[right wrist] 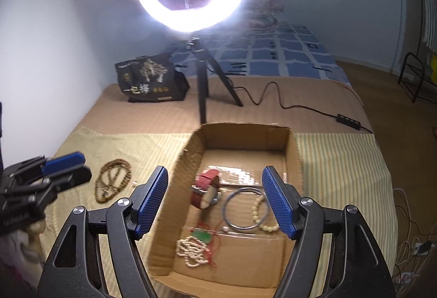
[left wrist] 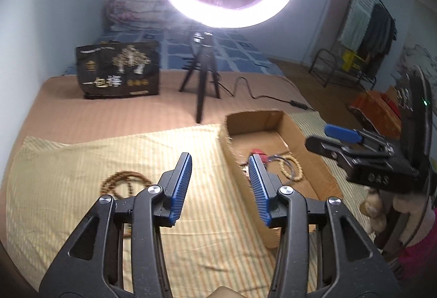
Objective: Organize jewelry
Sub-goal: 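Move both open tools back to the wooden bead necklace and white pearl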
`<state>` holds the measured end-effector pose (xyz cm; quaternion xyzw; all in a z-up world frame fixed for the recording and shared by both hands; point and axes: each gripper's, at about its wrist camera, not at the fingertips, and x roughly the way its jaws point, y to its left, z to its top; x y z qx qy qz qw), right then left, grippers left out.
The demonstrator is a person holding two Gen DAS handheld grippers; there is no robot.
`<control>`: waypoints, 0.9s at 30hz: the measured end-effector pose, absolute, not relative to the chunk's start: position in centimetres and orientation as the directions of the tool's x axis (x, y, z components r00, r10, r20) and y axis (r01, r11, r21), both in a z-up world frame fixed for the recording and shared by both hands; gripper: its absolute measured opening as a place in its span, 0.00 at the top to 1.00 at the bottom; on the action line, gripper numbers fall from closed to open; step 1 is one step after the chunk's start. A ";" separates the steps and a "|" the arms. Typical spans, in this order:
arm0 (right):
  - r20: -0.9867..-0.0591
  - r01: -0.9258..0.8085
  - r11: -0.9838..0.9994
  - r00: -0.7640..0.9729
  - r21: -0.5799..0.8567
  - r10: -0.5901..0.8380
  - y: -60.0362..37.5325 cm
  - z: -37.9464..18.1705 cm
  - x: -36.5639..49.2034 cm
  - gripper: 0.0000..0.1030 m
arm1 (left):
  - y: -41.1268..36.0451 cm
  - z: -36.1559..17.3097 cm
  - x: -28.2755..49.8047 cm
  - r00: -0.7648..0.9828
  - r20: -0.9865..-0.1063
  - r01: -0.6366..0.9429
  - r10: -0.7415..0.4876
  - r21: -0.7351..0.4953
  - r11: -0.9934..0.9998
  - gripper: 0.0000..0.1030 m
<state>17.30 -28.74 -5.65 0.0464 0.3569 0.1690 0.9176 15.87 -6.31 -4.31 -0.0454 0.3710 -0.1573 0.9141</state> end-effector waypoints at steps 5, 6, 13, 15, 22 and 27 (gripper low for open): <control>-0.632 -0.321 0.924 0.677 0.207 0.377 -26.6 -5.3 16.9 0.26 | -3.2 -3.7 16.4 0.697 -0.661 0.194 -0.277 -0.198 0.961 0.49; -0.633 -0.329 0.922 0.674 0.206 0.382 -26.3 -5.3 16.8 0.26 | -2.6 -3.7 16.5 0.702 -0.661 0.181 -0.266 -0.196 0.964 0.46; -0.643 -0.374 0.904 0.645 0.208 0.414 -23.5 -5.9 16.8 0.26 | 0.5 -4.2 16.9 0.705 -0.679 0.127 -0.206 -0.165 0.978 0.42; -0.647 -0.385 0.899 0.635 0.209 0.422 -22.7 -6.2 16.8 0.26 | 1.4 -4.6 17.2 0.693 -0.693 0.110 -0.199 -0.171 0.979 0.42; -0.665 -0.413 0.878 0.587 0.243 0.461 -20.2 -7.3 17.0 0.26 | 3.8 -6.4 18.3 0.649 -0.742 0.065 -0.168 -0.167 0.984 0.42; -0.682 -0.437 0.867 0.559 0.241 0.471 -17.8 -8.2 17.0 0.26 | 5.4 -8.3 19.4 0.605 -0.780 0.043 -0.160 -0.169 0.985 0.42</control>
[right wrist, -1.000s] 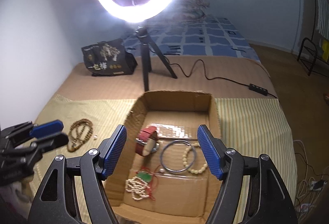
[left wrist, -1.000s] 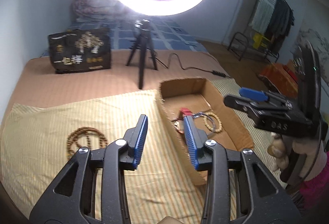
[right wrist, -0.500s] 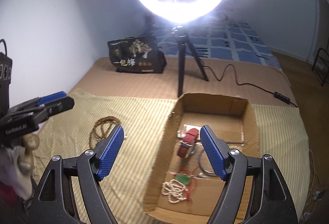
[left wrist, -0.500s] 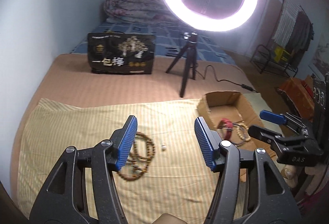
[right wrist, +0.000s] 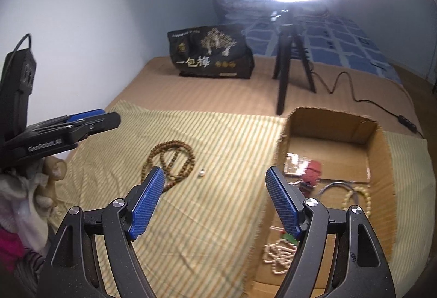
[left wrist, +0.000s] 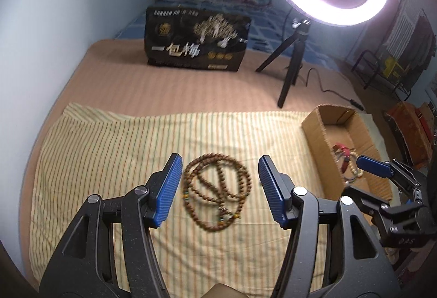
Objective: Organize jewelry
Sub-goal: 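Move both open tools back to the wooden bead necklace and white pearl, then grasp the wooden bead necklace with the left tool while the right tool grasps the white pearl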
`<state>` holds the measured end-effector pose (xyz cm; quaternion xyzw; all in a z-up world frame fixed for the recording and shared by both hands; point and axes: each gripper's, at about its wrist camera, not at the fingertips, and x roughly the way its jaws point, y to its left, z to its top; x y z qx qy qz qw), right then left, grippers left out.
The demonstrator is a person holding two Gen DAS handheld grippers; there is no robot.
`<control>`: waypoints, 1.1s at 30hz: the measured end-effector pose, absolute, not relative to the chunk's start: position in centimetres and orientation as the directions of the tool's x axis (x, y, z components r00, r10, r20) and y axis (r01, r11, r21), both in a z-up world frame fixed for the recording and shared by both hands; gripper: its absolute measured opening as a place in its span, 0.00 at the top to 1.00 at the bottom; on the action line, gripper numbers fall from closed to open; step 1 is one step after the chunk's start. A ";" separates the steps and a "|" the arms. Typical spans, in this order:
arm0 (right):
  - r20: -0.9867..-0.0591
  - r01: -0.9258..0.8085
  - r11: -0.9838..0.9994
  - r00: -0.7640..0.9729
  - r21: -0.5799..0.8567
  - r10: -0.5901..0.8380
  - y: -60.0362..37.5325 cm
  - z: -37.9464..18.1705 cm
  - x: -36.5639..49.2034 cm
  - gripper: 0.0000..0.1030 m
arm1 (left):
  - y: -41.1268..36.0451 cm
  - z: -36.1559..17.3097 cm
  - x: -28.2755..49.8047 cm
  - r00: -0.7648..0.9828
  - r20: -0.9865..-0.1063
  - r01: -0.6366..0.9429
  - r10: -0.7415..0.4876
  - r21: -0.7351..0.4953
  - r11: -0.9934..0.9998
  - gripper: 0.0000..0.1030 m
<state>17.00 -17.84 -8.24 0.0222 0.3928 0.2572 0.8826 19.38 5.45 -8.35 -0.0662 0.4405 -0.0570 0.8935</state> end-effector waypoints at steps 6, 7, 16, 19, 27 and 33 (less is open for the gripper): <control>-0.707 -0.443 0.868 0.539 0.225 0.458 -15.3 -9.7 17.4 0.26 | 8.1 -11.3 20.7 0.556 -0.813 -0.016 -0.172 -0.217 0.976 0.42; -0.711 -0.439 0.870 0.535 0.226 0.455 -14.8 -10.0 17.6 0.26 | 8.5 -11.8 20.9 0.551 -0.816 -0.028 -0.173 -0.225 0.974 0.42; -0.750 -0.420 0.889 0.526 0.183 0.402 -12.2 -13.1 18.2 0.26 | 9.1 -16.6 23.0 0.487 -0.841 -0.021 -0.237 -0.282 0.959 0.42; -0.757 -0.413 0.894 0.525 0.173 0.389 -11.9 -13.9 18.8 0.29 | 8.6 -17.7 23.9 0.478 -0.845 -0.006 -0.239 -0.276 0.961 0.42; -0.786 -0.419 0.899 0.510 0.130 0.351 -10.8 -15.6 20.1 0.40 | 6.9 -18.9 25.5 0.485 -0.856 0.073 -0.179 -0.165 0.984 0.42; -0.807 -0.413 0.905 0.500 0.097 0.315 -10.1 -16.8 21.0 0.52 | 6.3 -19.8 26.0 0.486 -0.862 0.110 -0.146 -0.106 0.988 0.42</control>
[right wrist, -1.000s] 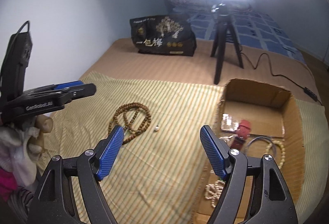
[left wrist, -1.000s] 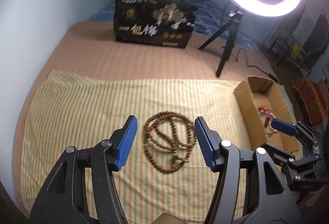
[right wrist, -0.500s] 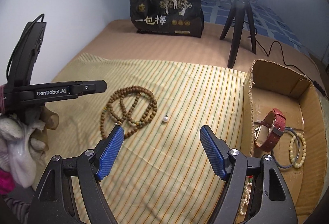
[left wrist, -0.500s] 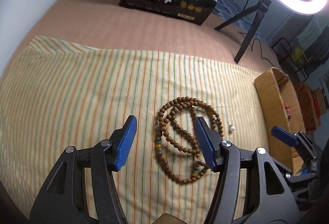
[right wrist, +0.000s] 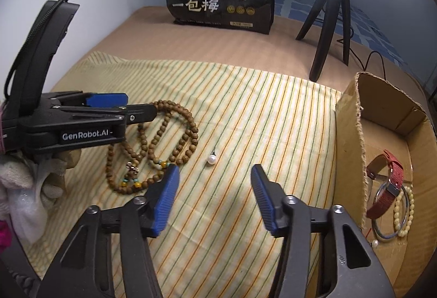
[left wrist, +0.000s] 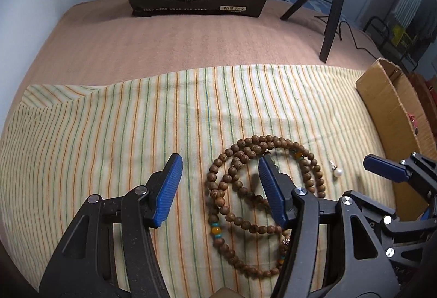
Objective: Organize jewelry
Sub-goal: 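Grasp the wooden bead necklace with the left tool while the right tool grasps the white pearl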
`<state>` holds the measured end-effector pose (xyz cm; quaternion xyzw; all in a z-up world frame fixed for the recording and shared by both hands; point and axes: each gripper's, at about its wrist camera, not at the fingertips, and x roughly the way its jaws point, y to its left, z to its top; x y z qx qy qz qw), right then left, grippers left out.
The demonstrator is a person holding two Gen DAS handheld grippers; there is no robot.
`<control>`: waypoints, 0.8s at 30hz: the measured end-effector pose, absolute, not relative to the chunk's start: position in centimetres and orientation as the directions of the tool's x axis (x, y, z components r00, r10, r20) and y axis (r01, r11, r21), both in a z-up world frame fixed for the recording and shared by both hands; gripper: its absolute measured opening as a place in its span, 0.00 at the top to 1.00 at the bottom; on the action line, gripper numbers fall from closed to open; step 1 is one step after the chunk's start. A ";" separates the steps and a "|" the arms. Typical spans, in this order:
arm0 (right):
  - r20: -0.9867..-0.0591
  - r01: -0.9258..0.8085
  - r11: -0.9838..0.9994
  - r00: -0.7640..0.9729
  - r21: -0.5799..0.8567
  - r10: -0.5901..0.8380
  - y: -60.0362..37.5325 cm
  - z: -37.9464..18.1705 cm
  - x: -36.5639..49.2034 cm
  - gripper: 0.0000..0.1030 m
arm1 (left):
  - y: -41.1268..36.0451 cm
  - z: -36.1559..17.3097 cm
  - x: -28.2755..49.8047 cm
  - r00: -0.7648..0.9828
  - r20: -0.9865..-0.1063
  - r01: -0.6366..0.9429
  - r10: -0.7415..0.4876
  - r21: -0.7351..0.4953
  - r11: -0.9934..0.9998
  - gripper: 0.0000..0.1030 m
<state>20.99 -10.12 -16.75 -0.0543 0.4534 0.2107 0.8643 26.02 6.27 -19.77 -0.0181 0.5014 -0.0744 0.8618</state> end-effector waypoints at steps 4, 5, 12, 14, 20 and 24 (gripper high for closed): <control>-0.813 -0.406 0.909 0.495 0.095 0.307 -9.9 -17.2 21.6 0.54 | 6.1 -20.1 26.2 0.494 -0.859 0.128 -0.136 -0.082 0.988 0.42; -0.815 -0.404 0.910 0.494 0.093 0.302 -9.8 -17.3 21.7 0.54 | 5.9 -20.2 26.2 0.498 -0.857 0.140 -0.132 -0.071 0.988 0.42; -0.828 -0.388 0.919 0.491 0.070 0.271 -9.2 -17.7 22.5 0.57 | 5.5 -20.7 26.5 0.520 -0.847 0.166 -0.112 -0.029 0.986 0.42; -0.829 -0.391 0.918 0.493 0.060 0.264 -8.9 -17.9 22.5 0.57 | 5.4 -20.7 26.4 0.530 -0.842 0.168 -0.106 -0.019 0.986 0.42; -0.822 -0.381 0.924 0.514 0.036 0.244 -8.7 -18.1 23.1 0.65 | 5.0 -20.8 26.4 0.559 -0.825 0.171 -0.084 0.015 0.985 0.53; -0.817 -0.383 0.923 0.523 0.029 0.243 -8.7 -18.2 23.3 0.71 | 5.0 -20.8 26.5 0.573 -0.816 0.172 -0.074 0.031 0.985 0.69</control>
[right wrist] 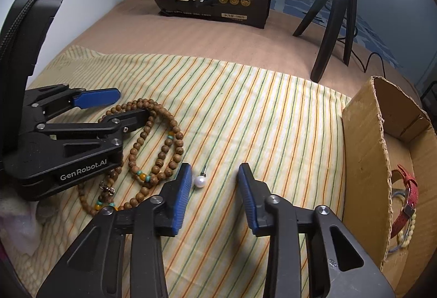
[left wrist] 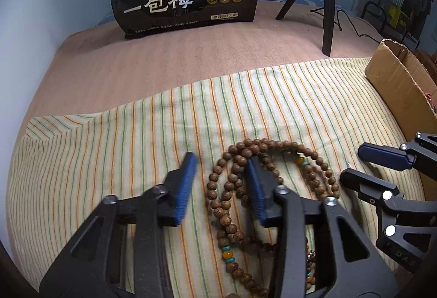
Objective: Organize jewelry
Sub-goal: 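Grasp the wooden bead necklace with the left tool while the right tool grasps the white pearl, then lift and carry the bead necklace and pearl over the cardboard box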
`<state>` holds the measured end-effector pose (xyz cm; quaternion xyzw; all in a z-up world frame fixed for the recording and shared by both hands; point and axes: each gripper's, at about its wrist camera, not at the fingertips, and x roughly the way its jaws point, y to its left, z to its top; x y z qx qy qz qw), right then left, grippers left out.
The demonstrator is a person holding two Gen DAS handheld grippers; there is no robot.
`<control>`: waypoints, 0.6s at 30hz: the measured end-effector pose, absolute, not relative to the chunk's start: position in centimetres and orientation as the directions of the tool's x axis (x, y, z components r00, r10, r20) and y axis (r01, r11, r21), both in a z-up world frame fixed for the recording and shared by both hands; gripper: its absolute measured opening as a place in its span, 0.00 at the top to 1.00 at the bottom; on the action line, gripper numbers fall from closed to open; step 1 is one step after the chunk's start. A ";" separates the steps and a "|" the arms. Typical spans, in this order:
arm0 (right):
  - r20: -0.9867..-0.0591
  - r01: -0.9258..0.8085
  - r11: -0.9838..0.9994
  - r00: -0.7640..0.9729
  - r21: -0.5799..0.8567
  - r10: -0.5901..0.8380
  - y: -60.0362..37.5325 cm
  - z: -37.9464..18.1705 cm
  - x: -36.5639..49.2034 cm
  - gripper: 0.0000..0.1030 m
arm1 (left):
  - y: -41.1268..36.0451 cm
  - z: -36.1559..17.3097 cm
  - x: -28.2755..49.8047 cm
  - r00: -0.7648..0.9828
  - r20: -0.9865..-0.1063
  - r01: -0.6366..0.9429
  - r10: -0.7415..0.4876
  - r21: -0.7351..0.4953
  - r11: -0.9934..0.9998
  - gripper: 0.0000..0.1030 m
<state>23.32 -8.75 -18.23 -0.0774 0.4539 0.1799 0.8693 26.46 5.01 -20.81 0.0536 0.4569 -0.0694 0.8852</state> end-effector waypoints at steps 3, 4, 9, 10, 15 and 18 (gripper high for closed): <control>-0.812 -0.396 0.918 0.528 0.023 0.249 -8.7 -18.3 23.1 0.81 | 5.2 -20.7 26.5 0.573 -0.816 0.163 -0.080 0.017 0.986 0.84; -0.810 -0.401 0.916 0.528 0.026 0.254 -8.7 -18.3 23.1 0.87 | 5.3 -20.7 26.5 0.571 -0.816 0.160 -0.084 0.011 0.987 0.86; -0.809 -0.408 0.912 0.521 0.046 0.274 -8.9 -18.0 22.9 0.93 | 6.0 -20.4 26.2 0.563 -0.820 0.142 -0.104 -0.028 0.990 0.89; -0.808 -0.408 0.911 0.519 0.052 0.278 -8.9 -17.9 23.0 0.93 | 6.2 -20.3 26.0 0.563 -0.820 0.136 -0.107 -0.036 0.990 0.89; -0.804 -0.405 0.911 0.517 0.075 0.295 -9.5 -17.2 22.8 0.93 | 7.5 -19.7 25.1 0.557 -0.816 0.090 -0.151 -0.122 0.988 0.89; -0.797 -0.405 0.910 0.520 0.087 0.307 -9.8 -16.6 22.2 0.93 | 7.9 -18.8 24.4 0.569 -0.807 0.080 -0.156 -0.134 0.988 0.90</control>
